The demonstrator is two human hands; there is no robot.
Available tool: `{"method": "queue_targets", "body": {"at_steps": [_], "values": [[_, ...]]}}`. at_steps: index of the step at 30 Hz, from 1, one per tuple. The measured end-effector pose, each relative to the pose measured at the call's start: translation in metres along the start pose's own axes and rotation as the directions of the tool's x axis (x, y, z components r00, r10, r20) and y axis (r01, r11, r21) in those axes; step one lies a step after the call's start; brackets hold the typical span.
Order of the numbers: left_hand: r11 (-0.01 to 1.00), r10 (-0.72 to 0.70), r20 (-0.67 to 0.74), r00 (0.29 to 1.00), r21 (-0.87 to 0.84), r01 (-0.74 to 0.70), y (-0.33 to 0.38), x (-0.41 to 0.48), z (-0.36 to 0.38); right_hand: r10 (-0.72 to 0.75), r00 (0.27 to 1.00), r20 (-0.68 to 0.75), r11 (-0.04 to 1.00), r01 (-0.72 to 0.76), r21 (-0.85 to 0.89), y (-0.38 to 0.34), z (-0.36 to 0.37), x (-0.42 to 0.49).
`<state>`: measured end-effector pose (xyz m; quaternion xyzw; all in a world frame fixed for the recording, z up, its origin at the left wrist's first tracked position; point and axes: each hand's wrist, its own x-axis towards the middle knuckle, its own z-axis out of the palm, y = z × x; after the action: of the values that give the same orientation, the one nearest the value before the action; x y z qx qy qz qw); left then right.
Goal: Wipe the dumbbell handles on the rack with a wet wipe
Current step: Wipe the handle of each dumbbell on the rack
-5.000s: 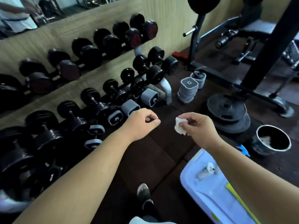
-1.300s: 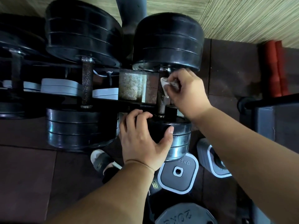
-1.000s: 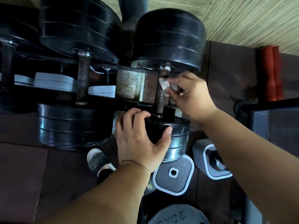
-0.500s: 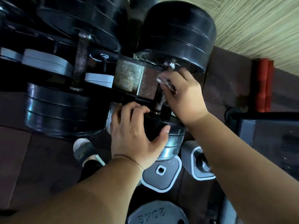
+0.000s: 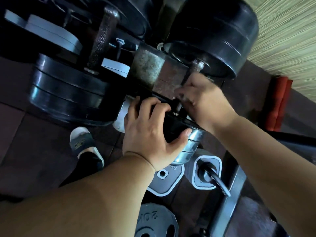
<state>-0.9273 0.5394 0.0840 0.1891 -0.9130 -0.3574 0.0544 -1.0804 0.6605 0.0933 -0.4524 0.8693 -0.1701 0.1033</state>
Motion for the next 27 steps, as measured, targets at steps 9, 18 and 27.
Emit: {"method": "queue_targets", "body": {"at_steps": [9, 18, 27], "values": [[1.0, 0.006, -0.021, 1.0, -0.013, -0.006, -0.001, -0.001, 0.001, 0.068, 0.996, -0.057, 0.995, -0.072, -0.071, 0.003, -0.001, 0.014], [1.0, -0.005, -0.004, 1.0, -0.013, 0.005, 0.0, -0.001, 0.0, 0.119, 0.98, -0.158, 0.992, -0.125, -0.026, 0.007, -0.009, 0.018], [0.999, 0.03, -0.009, 1.0, 0.018, -0.029, -0.002, -0.001, 0.001, 0.4, 0.897, -0.185, 0.885, -0.326, 0.334, -0.002, -0.001, -0.01]]}}
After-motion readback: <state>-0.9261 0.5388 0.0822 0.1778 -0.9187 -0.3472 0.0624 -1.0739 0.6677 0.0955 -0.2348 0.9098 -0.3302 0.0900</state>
